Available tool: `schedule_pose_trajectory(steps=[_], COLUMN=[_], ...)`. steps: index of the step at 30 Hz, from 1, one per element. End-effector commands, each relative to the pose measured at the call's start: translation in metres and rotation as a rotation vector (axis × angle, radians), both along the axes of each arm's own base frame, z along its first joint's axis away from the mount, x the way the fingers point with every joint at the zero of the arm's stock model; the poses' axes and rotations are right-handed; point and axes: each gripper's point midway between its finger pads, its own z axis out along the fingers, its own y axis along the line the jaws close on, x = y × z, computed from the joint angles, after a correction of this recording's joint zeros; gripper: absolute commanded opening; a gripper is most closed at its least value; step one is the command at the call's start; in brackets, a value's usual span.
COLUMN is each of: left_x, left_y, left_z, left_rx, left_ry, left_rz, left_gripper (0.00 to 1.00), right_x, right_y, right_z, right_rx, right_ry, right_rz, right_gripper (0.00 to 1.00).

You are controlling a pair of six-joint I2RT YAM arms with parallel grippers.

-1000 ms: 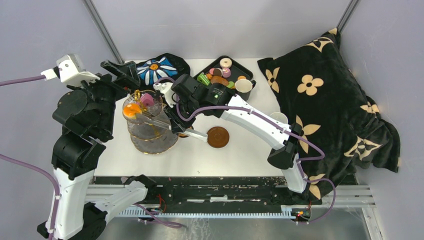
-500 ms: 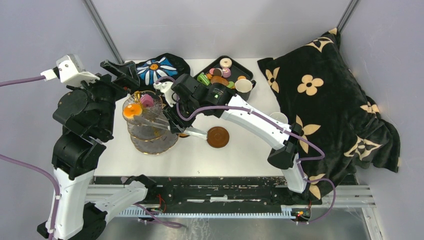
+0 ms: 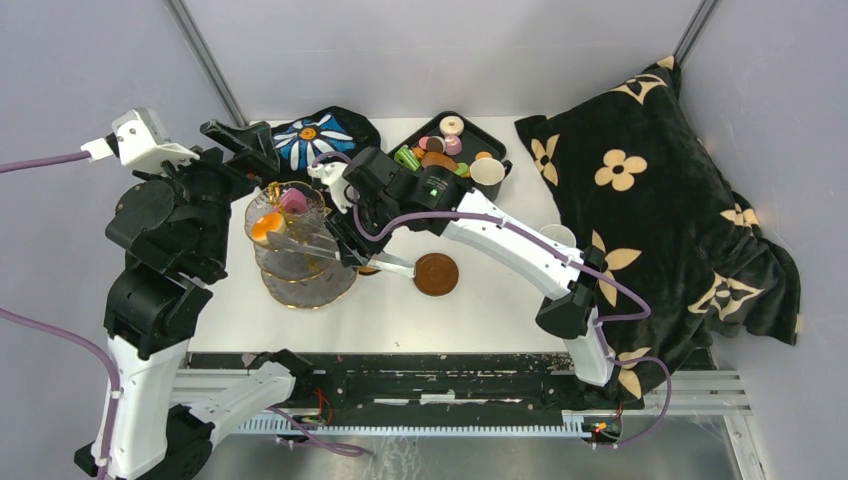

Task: Serve the afternoon tea

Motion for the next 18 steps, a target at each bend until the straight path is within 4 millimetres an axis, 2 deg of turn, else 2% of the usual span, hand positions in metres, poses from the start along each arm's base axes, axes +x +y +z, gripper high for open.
schedule_pose_trajectory(steps=[1, 13, 18], left_x=[-0.003, 0.001, 0.002], left_y=[0.003, 0.001, 0.001], left_z=[0.015, 0.016, 0.016], left_rx=[-0.033, -0.029, -0.025], left_ry=[-0.056, -0.054, -0.051], left_rz=[0.009, 0.01, 0.014], left_gripper=[0.99, 0.99, 0.99], right_x=[-0.002, -0.002, 0.002], right_y=[-0.008, -0.028, -0.041], right_z=[0.06, 0.073, 0.08], right_rx=[0.139, 0.14, 0.141], right_ry=[-0.085, -0.133, -0.181], right_rz=[-0.012, -0.046, -0.078], right_gripper=[0.52, 0.49, 0.3])
